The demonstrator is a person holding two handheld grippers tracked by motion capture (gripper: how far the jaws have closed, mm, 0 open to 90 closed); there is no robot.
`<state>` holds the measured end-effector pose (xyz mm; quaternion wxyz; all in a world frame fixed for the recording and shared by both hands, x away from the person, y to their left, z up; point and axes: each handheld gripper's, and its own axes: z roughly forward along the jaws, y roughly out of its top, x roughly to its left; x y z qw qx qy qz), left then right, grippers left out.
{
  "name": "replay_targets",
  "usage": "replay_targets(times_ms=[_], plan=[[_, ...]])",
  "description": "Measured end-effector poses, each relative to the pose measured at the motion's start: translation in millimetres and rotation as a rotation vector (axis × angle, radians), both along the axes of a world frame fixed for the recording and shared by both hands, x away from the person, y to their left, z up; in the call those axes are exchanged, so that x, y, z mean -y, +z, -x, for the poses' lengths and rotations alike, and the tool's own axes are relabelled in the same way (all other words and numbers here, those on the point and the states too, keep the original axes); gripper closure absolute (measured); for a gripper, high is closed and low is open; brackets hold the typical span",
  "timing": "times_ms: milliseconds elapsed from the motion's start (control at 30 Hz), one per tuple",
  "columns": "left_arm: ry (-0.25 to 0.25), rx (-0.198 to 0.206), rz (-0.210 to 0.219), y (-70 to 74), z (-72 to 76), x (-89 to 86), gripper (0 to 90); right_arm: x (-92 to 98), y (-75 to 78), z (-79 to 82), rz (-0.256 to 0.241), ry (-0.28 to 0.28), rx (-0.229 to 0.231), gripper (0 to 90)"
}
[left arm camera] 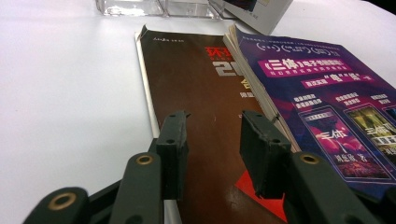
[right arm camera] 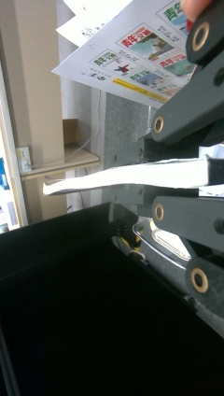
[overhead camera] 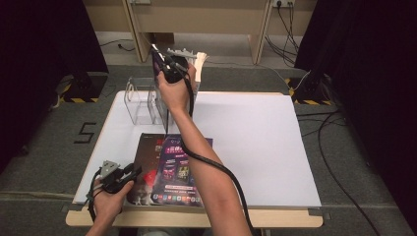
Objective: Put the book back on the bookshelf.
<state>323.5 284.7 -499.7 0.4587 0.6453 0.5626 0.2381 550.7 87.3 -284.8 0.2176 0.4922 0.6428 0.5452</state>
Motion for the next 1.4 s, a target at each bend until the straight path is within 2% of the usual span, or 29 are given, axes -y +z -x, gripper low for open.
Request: replay_targets(times_ms=[100, 133, 233, 333, 433, 567, 700, 733, 800, 833, 900, 1000, 1033, 1100, 1167, 1300, 1333, 1400], plan=[[0.0, 0.001, -0.001, -0.1, 0.6, -0.3, 60.9, -2.3, -5.7, -0.9, 0.008, -0.015, -0.008, 83.9], [-0.001, -0.001, -0.001, -0.4, 0.3, -0.4, 60.9, -3.9, -14.8, -0.8, 0.028, -0.032, -0.008, 83.9], [-0.003, -0.003, 0.0, -0.7, -0.5, 0.1, 60.9, -1.3, -21.7, -2.1, 0.025, -0.047, -0.003, 83.9], [-0.001, -0.002, 0.001, -0.8, -0.7, 0.6, 61.0, 3.5, -14.1, -1.5, -0.01, -0.052, 0.003, 84.0], [-0.002, -0.004, 0.001, -1.0, -0.8, 1.0, 60.9, 2.6, -5.0, 2.7, 0.0, -0.059, 0.041, 84.0], [-0.008, 0.0, 0.001, -0.5, -0.1, 1.7, 60.9, 1.2, -6.3, 3.6, -0.02, -0.067, 0.073, 83.9], [-0.01, -0.001, 0.003, -0.4, -0.1, 2.3, 61.0, -1.5, -17.6, -2.0, -0.018, -0.069, 0.05, 83.8], [-0.012, -0.001, 0.004, -0.4, 0.1, 2.4, 60.9, -3.9, -28.3, -7.7, -0.024, -0.063, 0.034, 83.6], [-0.01, -0.006, 0.009, -1.5, 0.2, 2.2, 60.9, -3.9, -32.4, -8.9, -0.003, -0.092, 0.038, 83.1], [-0.012, -0.01, 0.004, -1.9, 0.0, 1.8, 60.9, -3.0, -31.1, -8.4, 0.023, -0.108, 0.033, 82.7], [-0.01, -0.01, 0.007, -2.1, -0.7, 2.2, 60.9, 1.0, -28.2, -8.0, 0.023, -0.103, 0.018, 80.1], [-0.01, -0.005, 0.003, -1.1, -0.4, 3.0, 60.9, 4.1, -25.4, -6.3, 0.029, -0.076, -0.029, 74.7], [-0.01, -0.005, 0.003, -1.1, -0.4, 3.0, 60.9, 4.1, -25.4, -6.3, 0.029, -0.076, -0.029, 74.7], [-0.012, -0.006, 0.004, -1.5, 0.1, 3.9, 60.9, 5.7, -24.1, -3.2, 0.062, -0.077, -0.053, 72.1], [-0.013, -0.007, 0.003, -1.6, 0.3, 4.4, 60.8, 7.9, -22.8, -1.4, 0.049, -0.063, -0.066, 70.8], [-0.017, -0.008, 0.001, -1.5, 0.1, 5.1, 60.7, 10.5, -20.4, 0.6, 0.055, -0.053, -0.093, 69.7], [-0.017, -0.007, 0.002, -1.5, 0.0, 5.3, 60.8, 13.0, -18.4, 0.3, 0.052, -0.04, -0.14, 69.5], [-0.016, -0.008, 0.002, -1.8, -0.3, 5.6, 60.7, 14.0, -16.8, 0.7, 0.049, -0.041, -0.162, 70.6]])
